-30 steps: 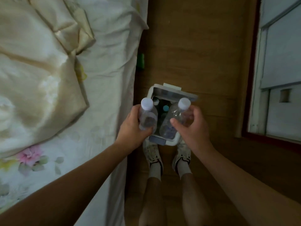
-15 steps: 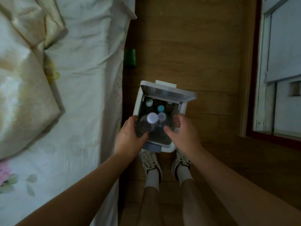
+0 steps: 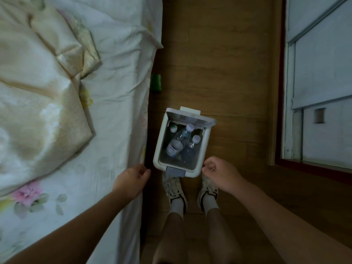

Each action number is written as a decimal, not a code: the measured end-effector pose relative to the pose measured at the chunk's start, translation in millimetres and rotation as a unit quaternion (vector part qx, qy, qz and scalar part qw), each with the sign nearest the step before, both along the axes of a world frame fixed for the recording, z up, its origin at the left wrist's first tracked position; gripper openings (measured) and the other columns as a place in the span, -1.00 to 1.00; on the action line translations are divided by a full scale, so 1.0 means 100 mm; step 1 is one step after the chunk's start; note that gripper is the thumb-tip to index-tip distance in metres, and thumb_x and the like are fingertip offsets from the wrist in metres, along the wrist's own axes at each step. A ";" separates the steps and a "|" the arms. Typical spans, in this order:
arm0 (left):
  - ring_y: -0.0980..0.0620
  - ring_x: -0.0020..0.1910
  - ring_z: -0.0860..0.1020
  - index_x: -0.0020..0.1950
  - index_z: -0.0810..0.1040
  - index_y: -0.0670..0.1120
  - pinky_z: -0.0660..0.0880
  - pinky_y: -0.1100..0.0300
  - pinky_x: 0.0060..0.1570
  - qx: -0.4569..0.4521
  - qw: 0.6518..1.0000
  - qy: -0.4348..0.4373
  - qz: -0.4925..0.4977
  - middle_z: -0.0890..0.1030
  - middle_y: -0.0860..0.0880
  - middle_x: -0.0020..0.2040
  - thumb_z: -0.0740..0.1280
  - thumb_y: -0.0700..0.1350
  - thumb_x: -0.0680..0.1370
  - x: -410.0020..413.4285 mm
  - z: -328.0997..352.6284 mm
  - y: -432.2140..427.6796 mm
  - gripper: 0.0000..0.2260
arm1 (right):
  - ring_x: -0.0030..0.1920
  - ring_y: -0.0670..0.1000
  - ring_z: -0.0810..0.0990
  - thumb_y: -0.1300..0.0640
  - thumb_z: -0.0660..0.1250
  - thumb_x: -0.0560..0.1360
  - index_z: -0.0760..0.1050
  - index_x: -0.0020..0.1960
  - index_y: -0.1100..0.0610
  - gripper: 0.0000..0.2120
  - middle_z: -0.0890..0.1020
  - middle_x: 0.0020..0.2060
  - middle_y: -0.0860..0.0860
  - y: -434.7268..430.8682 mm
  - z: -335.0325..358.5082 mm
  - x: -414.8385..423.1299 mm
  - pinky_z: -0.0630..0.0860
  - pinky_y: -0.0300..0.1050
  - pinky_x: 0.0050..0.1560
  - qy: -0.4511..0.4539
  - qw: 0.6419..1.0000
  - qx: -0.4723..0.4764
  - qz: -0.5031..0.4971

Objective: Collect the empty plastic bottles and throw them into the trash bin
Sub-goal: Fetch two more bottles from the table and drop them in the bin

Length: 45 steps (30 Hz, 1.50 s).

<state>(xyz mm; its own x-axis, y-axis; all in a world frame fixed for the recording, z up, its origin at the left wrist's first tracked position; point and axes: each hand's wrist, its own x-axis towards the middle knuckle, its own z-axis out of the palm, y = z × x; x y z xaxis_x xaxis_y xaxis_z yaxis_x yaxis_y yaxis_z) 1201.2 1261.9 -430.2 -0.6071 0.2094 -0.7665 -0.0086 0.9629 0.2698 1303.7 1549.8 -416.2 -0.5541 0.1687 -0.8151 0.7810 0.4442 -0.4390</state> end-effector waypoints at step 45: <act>0.23 -0.14 0.59 0.02 0.59 0.19 0.49 0.27 -0.18 0.123 0.986 0.008 0.112 0.65 0.15 -0.12 0.23 0.20 0.59 1.53 -0.03 -1.06 -0.82 | 0.55 0.14 0.13 -0.06 0.35 0.49 0.07 0.60 0.07 -0.21 0.17 0.55 0.04 -1.22 -0.79 0.63 0.18 0.15 0.53 0.113 0.923 0.271 0.247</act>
<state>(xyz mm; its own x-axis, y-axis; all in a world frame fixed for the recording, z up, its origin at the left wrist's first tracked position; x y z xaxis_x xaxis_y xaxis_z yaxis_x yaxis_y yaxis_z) 1354.0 1155.6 -433.0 -0.6713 0.2463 -0.6991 -0.2076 0.8430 0.4963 1366.6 1427.6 -494.9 -0.8188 0.1999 -0.5381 0.3404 0.9239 -0.1747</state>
